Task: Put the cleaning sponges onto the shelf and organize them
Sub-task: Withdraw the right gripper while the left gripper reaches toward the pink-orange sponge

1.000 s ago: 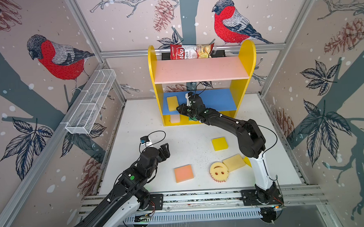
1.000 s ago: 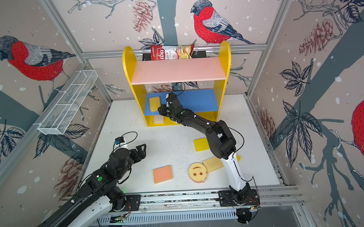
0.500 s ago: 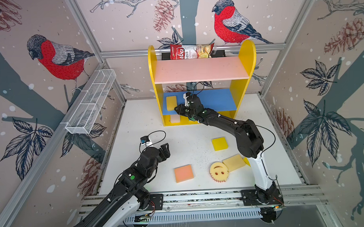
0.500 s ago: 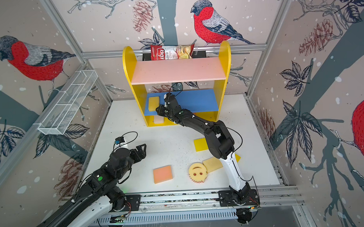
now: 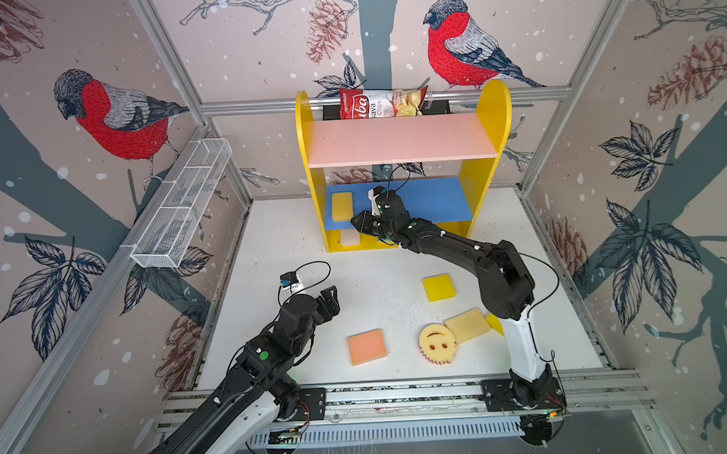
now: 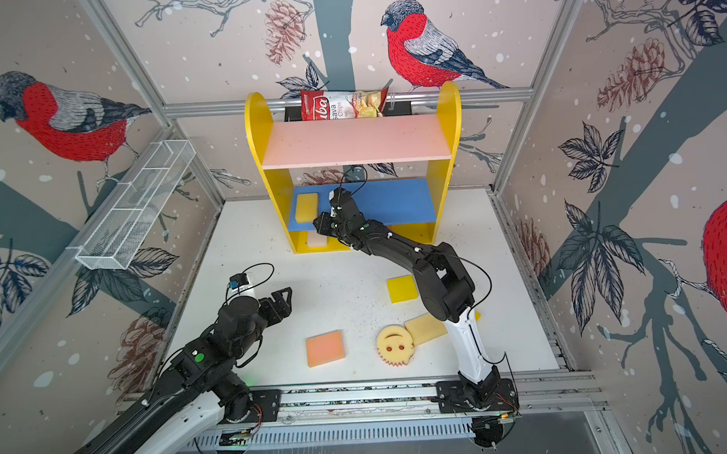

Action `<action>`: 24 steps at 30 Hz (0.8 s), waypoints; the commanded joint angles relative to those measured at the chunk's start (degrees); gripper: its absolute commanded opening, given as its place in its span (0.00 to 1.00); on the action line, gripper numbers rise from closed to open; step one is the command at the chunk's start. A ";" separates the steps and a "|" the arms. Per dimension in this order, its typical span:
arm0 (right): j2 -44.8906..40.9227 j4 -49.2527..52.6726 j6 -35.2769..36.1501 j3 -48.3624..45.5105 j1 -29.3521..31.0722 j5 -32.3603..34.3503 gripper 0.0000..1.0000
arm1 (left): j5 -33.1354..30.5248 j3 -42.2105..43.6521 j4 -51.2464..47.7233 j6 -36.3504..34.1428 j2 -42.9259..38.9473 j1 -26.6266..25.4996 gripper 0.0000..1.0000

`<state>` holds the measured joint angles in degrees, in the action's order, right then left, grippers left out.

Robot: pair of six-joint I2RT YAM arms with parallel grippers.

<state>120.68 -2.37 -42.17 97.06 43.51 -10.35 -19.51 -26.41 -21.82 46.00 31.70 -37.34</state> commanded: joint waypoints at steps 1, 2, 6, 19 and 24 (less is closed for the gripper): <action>-4.16 -2.83 1.51 -3.64 0.08 1.59 0.27 | -0.01 -0.96 0.92 -1.21 0.03 -0.01 0.84; -5.82 -3.27 1.86 -5.65 0.09 1.94 0.27 | 0.29 -1.24 0.65 -1.45 0.15 0.01 0.84; -12.44 -2.14 4.70 -13.66 0.10 4.50 0.33 | 0.38 -1.89 -0.74 -1.88 0.70 0.01 0.84; -37.53 3.28 2.50 -51.28 -7.48 15.41 0.69 | 7.27 0.37 9.79 -3.97 9.18 0.06 0.84; -44.47 3.78 2.13 -59.07 -11.18 15.16 0.65 | 12.44 -0.20 15.78 -5.79 16.29 -0.01 0.83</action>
<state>78.30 1.50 -39.20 39.88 32.97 4.08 -11.07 -25.96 -12.64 42.26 45.63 -37.34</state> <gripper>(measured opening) 0.649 0.829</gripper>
